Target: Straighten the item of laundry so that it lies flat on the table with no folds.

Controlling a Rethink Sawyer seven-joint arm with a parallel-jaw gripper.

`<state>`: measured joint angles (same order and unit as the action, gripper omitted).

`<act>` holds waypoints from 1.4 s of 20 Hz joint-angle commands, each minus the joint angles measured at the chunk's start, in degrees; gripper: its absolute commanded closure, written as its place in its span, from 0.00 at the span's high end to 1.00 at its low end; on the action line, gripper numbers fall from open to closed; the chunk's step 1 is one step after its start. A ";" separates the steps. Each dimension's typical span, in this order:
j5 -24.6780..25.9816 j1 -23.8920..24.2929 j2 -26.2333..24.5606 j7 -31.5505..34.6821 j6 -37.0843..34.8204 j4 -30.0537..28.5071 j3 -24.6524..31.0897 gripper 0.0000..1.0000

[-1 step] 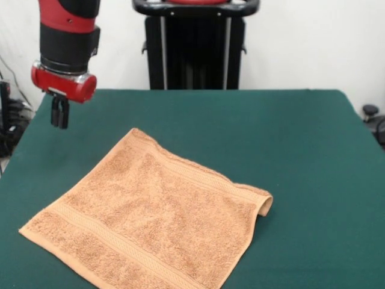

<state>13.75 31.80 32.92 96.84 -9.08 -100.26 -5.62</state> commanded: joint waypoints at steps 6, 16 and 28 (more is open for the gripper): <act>-1.55 -7.81 -0.40 4.96 -11.24 -0.99 5.25 0.00; -4.34 -13.30 -3.61 7.50 -14.44 5.08 5.79 0.00; -2.85 -6.68 -13.94 3.39 -6.59 10.11 10.92 0.00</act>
<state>11.58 22.87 28.38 96.84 -17.96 -92.58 -2.70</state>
